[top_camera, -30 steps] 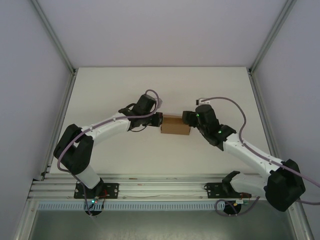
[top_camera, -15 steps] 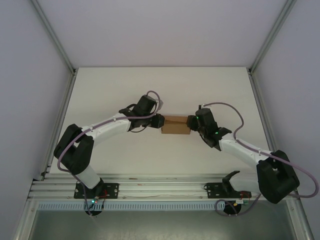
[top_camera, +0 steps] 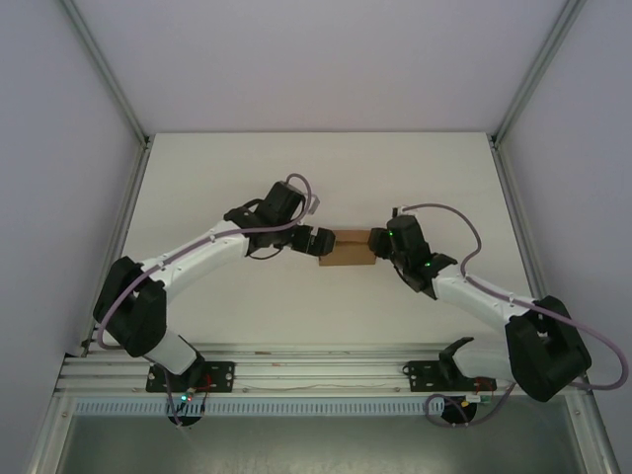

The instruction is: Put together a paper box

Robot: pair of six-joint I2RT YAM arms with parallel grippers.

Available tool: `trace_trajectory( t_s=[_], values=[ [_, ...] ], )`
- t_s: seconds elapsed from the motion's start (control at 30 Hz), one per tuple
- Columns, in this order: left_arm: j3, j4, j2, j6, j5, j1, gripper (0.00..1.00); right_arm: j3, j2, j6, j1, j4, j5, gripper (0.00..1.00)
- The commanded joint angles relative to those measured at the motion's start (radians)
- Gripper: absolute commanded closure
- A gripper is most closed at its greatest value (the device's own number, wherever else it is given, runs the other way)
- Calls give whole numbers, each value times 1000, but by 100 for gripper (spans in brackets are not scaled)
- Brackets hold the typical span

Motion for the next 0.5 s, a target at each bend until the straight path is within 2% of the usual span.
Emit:
trace_trajectory(
  t_s=[0.0, 0.13, 0.3, 0.47],
  values=[
    [69, 40, 50, -70, -23, 21, 0, -53, -1, 10, -1, -95, -14, 60],
    [102, 74, 138, -123, -13, 43, 0, -68, -24, 13, -2, -101, -26, 60],
    [76, 137, 207, -161, 55, 48, 0, -75, -50, 7, -2, -118, -17, 61],
    [-10, 212, 206, -184, 96, 51, 9, -84, -41, 5, -2, -114, -17, 61]
  ],
)
